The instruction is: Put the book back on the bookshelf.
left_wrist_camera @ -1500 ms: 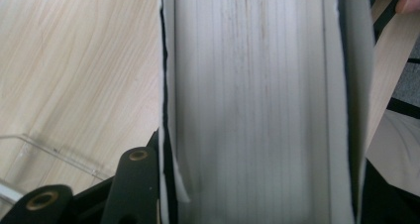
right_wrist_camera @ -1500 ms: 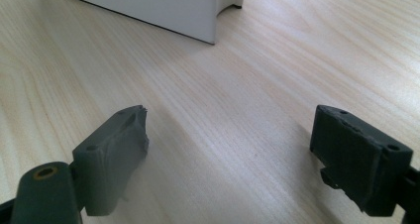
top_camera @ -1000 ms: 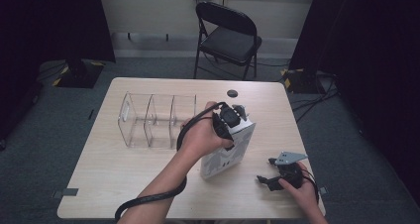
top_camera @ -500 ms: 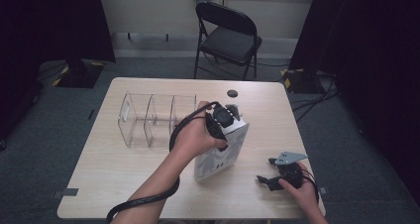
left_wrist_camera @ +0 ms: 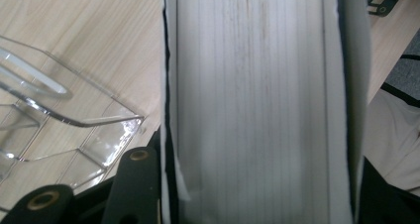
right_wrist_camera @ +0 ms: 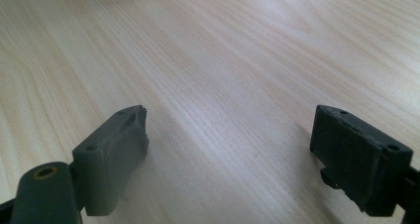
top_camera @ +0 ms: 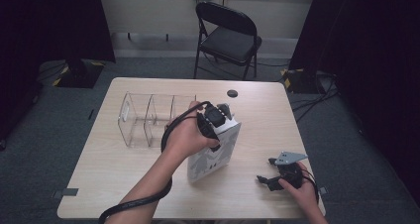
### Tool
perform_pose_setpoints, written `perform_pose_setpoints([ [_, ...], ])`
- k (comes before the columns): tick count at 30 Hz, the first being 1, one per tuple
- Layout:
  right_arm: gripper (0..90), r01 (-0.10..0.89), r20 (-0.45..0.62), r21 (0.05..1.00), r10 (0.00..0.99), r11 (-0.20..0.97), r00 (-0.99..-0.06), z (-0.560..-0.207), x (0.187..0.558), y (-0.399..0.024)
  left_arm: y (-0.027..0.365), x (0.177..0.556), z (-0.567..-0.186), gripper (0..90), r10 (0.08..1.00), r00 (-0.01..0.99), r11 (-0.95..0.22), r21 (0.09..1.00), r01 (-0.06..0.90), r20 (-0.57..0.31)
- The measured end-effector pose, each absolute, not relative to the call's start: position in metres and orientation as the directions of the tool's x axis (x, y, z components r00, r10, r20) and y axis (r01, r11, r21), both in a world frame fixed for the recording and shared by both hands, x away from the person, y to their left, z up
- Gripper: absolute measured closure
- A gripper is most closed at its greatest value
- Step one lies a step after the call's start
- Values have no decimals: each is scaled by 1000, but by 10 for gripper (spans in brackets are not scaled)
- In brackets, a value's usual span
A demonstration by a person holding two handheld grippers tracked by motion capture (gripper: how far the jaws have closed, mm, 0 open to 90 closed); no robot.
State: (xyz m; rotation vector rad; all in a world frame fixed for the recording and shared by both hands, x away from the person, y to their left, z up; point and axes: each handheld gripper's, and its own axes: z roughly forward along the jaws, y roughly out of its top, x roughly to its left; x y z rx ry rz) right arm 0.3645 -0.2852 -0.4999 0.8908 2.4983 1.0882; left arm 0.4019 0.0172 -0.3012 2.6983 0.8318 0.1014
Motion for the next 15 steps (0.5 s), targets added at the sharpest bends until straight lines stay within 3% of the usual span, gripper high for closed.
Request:
perform_pose_setpoints([
  [15, 137, 428, -4, 734, 634, 528, -774, -500, 365, -285, 41, 396, -308, 527, 593, 804, -758, 313, 573, -36],
])
